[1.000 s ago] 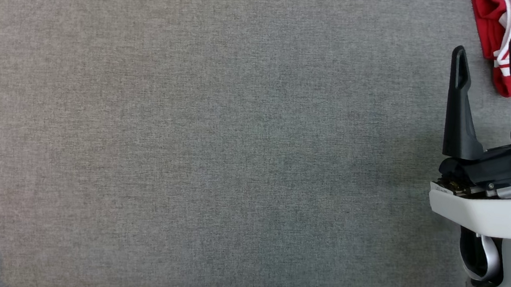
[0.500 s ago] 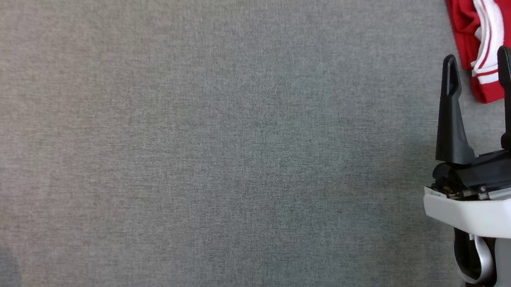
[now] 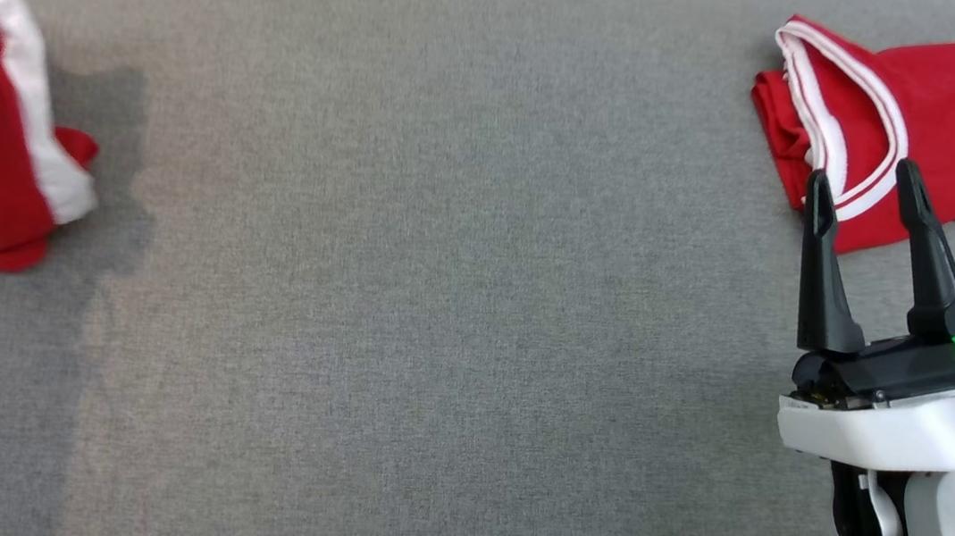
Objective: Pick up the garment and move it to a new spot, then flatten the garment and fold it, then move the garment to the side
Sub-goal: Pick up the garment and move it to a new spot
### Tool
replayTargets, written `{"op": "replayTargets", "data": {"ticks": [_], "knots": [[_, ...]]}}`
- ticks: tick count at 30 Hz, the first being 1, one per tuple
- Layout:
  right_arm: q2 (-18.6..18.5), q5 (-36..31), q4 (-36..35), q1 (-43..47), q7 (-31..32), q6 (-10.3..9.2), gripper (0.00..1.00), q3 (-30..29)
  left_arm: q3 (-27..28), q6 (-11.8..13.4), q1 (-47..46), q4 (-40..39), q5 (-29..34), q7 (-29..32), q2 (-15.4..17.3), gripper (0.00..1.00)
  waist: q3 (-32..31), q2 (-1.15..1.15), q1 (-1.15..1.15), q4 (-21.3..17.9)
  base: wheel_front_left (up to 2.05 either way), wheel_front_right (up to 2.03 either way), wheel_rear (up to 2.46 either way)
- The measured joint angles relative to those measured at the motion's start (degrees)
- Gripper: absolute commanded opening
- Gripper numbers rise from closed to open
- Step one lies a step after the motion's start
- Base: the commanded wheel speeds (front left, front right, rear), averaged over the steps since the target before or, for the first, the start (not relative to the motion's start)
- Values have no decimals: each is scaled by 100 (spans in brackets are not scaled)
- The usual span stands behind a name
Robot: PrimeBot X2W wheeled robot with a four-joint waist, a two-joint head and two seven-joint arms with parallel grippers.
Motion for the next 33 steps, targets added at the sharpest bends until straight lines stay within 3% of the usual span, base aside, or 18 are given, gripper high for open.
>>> {"op": "replayTargets", "data": {"ticks": [7,13,22,28,33], "knots": [[43,76,80,192,0,0,100,-71,-477,1,3,-1014,-5,79,-288,0,-517,0,0,-111,0,0,0],[57,101,81,290,0,0,100,-185,-590,201,105,-1750,-26,47,-761,0,-751,0,0,-292,0,0,0],[60,103,31,453,0,0,100,-423,-103,664,452,-2793,-730,-575,-1586,0,-864,0,0,-452,0,0,0],[30,101,71,499,0,0,100,-476,30,903,1306,-2997,-905,-965,-1600,0,-850,0,0,-353,0,0,0],[-20,96,122,518,0,0,100,-489,260,934,2297,-2608,-1004,-1622,-1403,0,-815,0,0,-245,0,0,0]]}}
